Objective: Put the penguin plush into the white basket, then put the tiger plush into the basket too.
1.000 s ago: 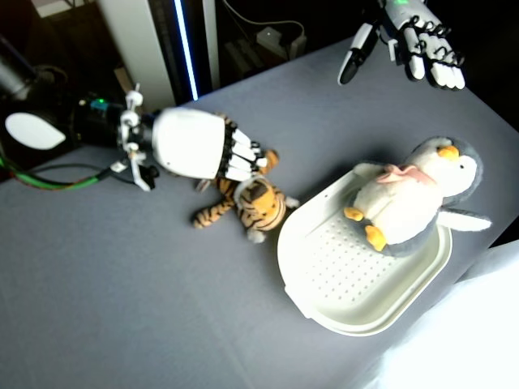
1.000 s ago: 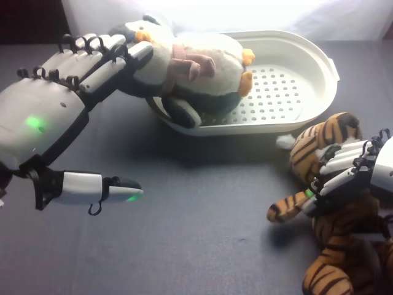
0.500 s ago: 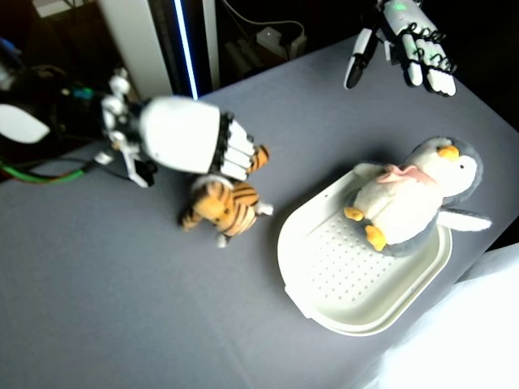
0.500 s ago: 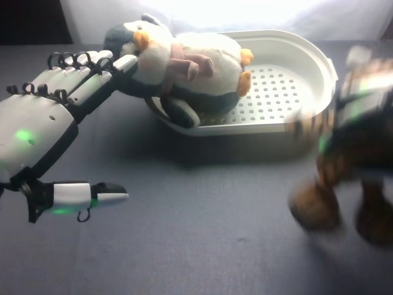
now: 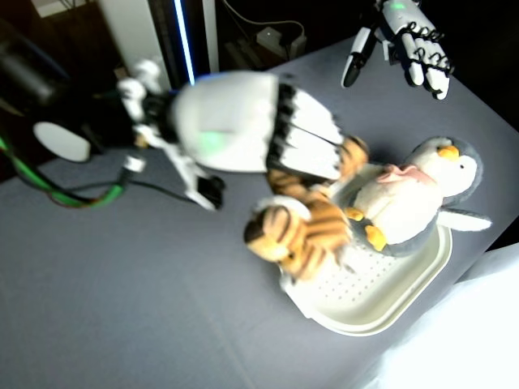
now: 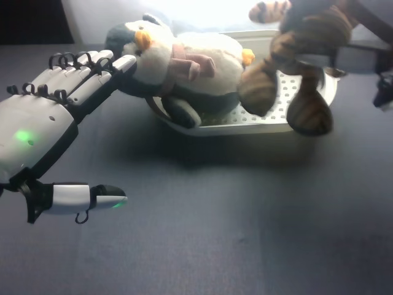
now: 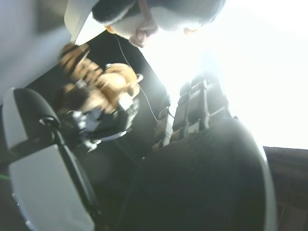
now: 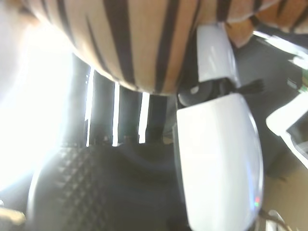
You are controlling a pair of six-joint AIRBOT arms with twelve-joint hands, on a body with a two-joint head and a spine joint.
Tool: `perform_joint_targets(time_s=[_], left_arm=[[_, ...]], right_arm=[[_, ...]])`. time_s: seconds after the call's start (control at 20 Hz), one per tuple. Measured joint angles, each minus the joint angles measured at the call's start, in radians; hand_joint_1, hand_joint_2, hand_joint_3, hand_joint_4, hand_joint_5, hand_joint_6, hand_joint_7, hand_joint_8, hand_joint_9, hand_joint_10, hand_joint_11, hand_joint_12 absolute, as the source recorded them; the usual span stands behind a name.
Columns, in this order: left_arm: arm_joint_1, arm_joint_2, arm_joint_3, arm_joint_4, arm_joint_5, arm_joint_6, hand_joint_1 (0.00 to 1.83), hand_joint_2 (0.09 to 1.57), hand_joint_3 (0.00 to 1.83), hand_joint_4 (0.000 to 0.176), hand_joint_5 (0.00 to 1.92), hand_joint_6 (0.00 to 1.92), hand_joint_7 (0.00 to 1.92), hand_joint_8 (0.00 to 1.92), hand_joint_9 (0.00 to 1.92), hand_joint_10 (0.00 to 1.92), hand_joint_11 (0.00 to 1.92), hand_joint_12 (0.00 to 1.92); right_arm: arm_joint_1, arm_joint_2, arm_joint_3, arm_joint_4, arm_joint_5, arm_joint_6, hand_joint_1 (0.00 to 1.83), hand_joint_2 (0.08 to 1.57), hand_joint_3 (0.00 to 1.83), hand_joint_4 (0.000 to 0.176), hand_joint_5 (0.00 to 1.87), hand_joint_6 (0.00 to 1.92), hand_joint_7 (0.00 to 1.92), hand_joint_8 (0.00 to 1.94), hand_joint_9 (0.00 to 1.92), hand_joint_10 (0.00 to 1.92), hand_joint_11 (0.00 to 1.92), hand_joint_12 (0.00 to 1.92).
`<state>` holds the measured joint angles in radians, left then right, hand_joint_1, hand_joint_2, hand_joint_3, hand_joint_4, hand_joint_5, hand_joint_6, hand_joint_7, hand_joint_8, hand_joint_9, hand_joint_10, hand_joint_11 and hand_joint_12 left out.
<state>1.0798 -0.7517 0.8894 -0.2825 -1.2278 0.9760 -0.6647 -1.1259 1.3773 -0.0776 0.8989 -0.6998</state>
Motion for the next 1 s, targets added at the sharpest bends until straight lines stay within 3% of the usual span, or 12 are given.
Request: perform_joint_targets(time_s=[0.05, 0.1, 0.35, 0.4, 0.55, 0.6, 0.75, 0.8, 0.85, 0.9, 0.95, 1.0], left_arm=[[0.000, 0.000, 0.001, 0.002, 0.000, -0.003, 0.99, 0.73, 0.00, 0.100, 0.04, 0.01, 0.00, 0.00, 0.00, 0.00, 0.00, 0.33], [0.000, 0.000, 0.002, 0.007, -0.001, -0.004, 0.98, 0.74, 0.00, 0.100, 0.05, 0.01, 0.00, 0.00, 0.00, 0.00, 0.00, 0.31], [0.003, -0.001, 0.002, 0.008, -0.001, -0.010, 0.99, 0.76, 0.00, 0.084, 0.02, 0.02, 0.00, 0.00, 0.00, 0.00, 0.00, 0.35], [0.003, -0.002, 0.002, 0.009, -0.004, -0.013, 0.98, 0.77, 0.00, 0.074, 0.02, 0.02, 0.00, 0.00, 0.00, 0.00, 0.00, 0.35], [0.004, -0.005, 0.000, 0.005, -0.020, -0.016, 1.01, 0.79, 0.00, 0.081, 0.00, 0.00, 0.00, 0.00, 0.00, 0.00, 0.03, 0.02], [0.004, -0.005, -0.002, 0.010, -0.024, -0.017, 0.98, 0.80, 0.00, 0.101, 0.00, 0.00, 0.00, 0.00, 0.00, 0.00, 0.03, 0.02], [0.021, -0.005, -0.002, -0.005, -0.060, -0.040, 1.03, 0.77, 0.00, 0.135, 0.00, 0.00, 0.00, 0.00, 0.00, 0.00, 0.02, 0.02], [0.023, -0.005, -0.006, -0.010, -0.076, -0.043, 0.98, 0.77, 0.00, 0.102, 0.00, 0.00, 0.00, 0.00, 0.00, 0.00, 0.00, 0.30], [0.023, -0.003, -0.018, -0.004, -0.099, -0.044, 0.95, 0.79, 0.00, 0.134, 0.00, 0.00, 0.00, 0.00, 0.00, 0.00, 0.00, 0.40], [0.032, 0.001, -0.033, 0.034, -0.133, -0.051, 0.91, 0.79, 0.00, 0.144, 0.00, 0.00, 0.00, 0.00, 0.00, 0.00, 0.00, 0.53], [0.038, 0.002, -0.039, 0.051, -0.151, -0.057, 0.92, 0.79, 0.00, 0.165, 0.00, 0.00, 0.00, 0.00, 0.00, 0.00, 0.00, 1.00], [0.051, 0.002, -0.043, 0.067, -0.171, -0.063, 0.89, 0.76, 0.00, 0.166, 0.07, 0.03, 0.04, 0.01, 0.08, 0.03, 0.00, 1.33]], right_arm=[[0.011, -0.022, 0.025, -0.006, -0.056, 0.000, 1.26, 1.06, 0.00, 0.000, 0.71, 0.34, 0.56, 0.59, 0.52, 0.49, 0.34, 1.03], [0.013, -0.040, 0.043, -0.006, -0.132, -0.001, 1.10, 1.02, 0.00, 0.000, 0.54, 0.09, 0.47, 0.18, 0.43, 0.19, 0.19, 0.87], [0.032, -0.043, 0.062, -0.037, -0.226, -0.002, 0.43, 1.03, 0.00, 0.165, 0.05, 0.00, 0.08, 0.00, 0.07, 0.00, 0.00, 0.33], [0.032, -0.039, 0.052, -0.032, -0.212, -0.002, 0.41, 1.04, 0.00, 0.174, 0.01, 0.00, 0.04, 0.00, 0.04, 0.00, 0.00, 0.23], [0.024, -0.032, -0.002, -0.027, -0.188, -0.002, 0.69, 1.15, 0.03, 0.176, 0.00, 0.00, 0.02, 0.00, 0.05, 0.00, 0.00, 0.01], [-0.016, -0.006, -0.045, 0.003, -0.123, -0.001, 0.71, 1.16, 0.02, 0.176, 0.00, 0.00, 0.04, 0.01, 0.08, 0.01, 0.00, 0.00], [-0.215, 0.083, -0.143, 0.146, 0.127, 0.045, 0.51, 1.20, 0.00, 0.176, 0.00, 0.00, 0.09, 0.01, 0.08, 0.00, 0.00, 0.00], [-0.252, 0.096, -0.162, 0.190, 0.182, 0.064, 0.50, 1.16, 0.00, 0.113, 0.00, 0.00, 0.09, 0.01, 0.10, 0.01, 0.06, 0.02], [-0.309, 0.117, -0.195, 0.231, 0.294, 0.095, 0.55, 1.12, 0.00, 0.094, 0.04, 0.00, 0.13, 0.00, 0.12, 0.01, 0.10, 0.05], [-0.363, 0.140, -0.229, 0.246, 0.412, 0.102, 0.59, 1.13, 0.00, 0.113, 0.04, 0.00, 0.15, 0.01, 0.12, 0.00, 0.09, 0.05], [-0.399, 0.155, -0.251, 0.251, 0.483, 0.105, 0.64, 1.11, 0.00, 0.106, 0.12, 0.03, 0.20, 0.01, 0.16, 0.00, 0.02, 0.36], [-0.454, 0.166, -0.277, 0.258, 0.560, 0.109, 0.63, 1.10, 0.00, 0.133, 0.13, 0.01, 0.20, 0.01, 0.12, 0.00, 0.00, 0.31]])
